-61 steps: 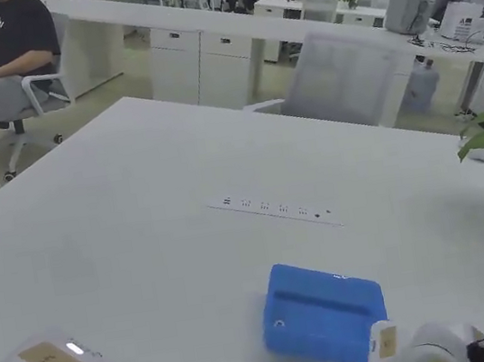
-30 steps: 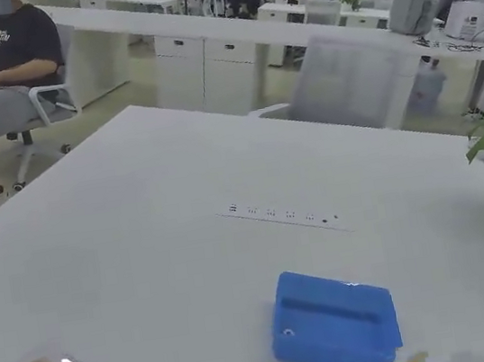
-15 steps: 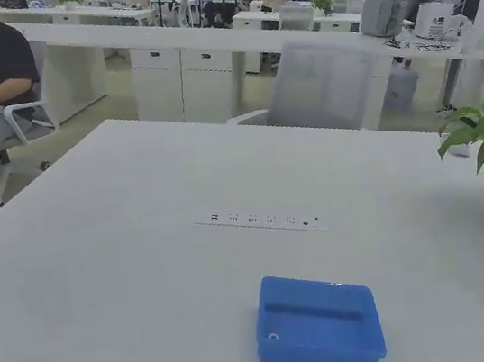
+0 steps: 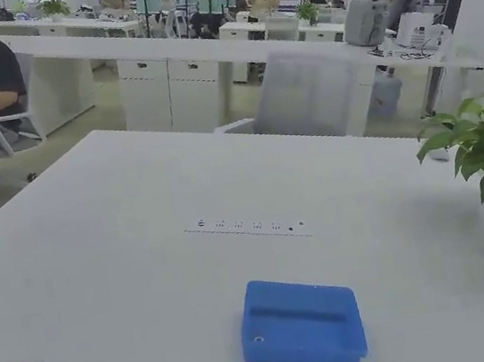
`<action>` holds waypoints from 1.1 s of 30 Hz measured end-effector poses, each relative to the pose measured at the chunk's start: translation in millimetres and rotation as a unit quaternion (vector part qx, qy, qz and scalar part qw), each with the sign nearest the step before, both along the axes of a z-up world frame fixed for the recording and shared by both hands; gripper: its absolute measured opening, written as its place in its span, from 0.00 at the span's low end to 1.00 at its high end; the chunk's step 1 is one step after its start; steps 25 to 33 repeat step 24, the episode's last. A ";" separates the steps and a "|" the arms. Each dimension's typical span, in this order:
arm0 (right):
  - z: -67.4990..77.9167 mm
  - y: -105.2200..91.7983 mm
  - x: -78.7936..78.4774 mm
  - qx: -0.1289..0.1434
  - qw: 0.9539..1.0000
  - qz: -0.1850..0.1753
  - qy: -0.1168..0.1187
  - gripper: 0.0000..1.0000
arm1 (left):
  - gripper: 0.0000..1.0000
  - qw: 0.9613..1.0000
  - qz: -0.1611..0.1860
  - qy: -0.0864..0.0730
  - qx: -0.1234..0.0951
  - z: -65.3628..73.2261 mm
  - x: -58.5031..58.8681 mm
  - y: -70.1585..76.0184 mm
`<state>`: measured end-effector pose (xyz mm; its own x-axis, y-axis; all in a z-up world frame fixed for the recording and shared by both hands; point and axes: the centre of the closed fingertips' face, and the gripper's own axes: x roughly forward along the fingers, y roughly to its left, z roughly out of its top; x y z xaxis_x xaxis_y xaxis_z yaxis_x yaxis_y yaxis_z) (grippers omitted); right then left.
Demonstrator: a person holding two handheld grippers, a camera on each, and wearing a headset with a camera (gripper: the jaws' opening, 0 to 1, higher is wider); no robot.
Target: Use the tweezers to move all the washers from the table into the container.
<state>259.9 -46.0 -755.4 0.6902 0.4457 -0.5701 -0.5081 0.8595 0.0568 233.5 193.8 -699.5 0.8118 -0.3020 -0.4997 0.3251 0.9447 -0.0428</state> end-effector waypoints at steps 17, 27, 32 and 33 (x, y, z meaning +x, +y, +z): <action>15.3 -4.3 -8.9 0.007 1.000 0.007 -0.009 0.99 | 0.99 1.000 0.002 0.003 0.006 0.2 -10.8 -1.6; 16.7 -9.1 -9.3 0.006 1.000 0.002 -0.023 0.99 | 0.99 1.000 0.000 -0.001 0.010 -3.6 -10.2 -0.4; 16.7 -9.1 -9.3 0.006 1.000 0.002 -0.023 0.99 | 0.99 1.000 0.000 -0.001 0.010 -3.6 -10.2 -0.4; 16.7 -9.1 -9.3 0.006 1.000 0.002 -0.023 0.99 | 0.99 1.000 0.000 -0.001 0.010 -3.6 -10.2 -0.4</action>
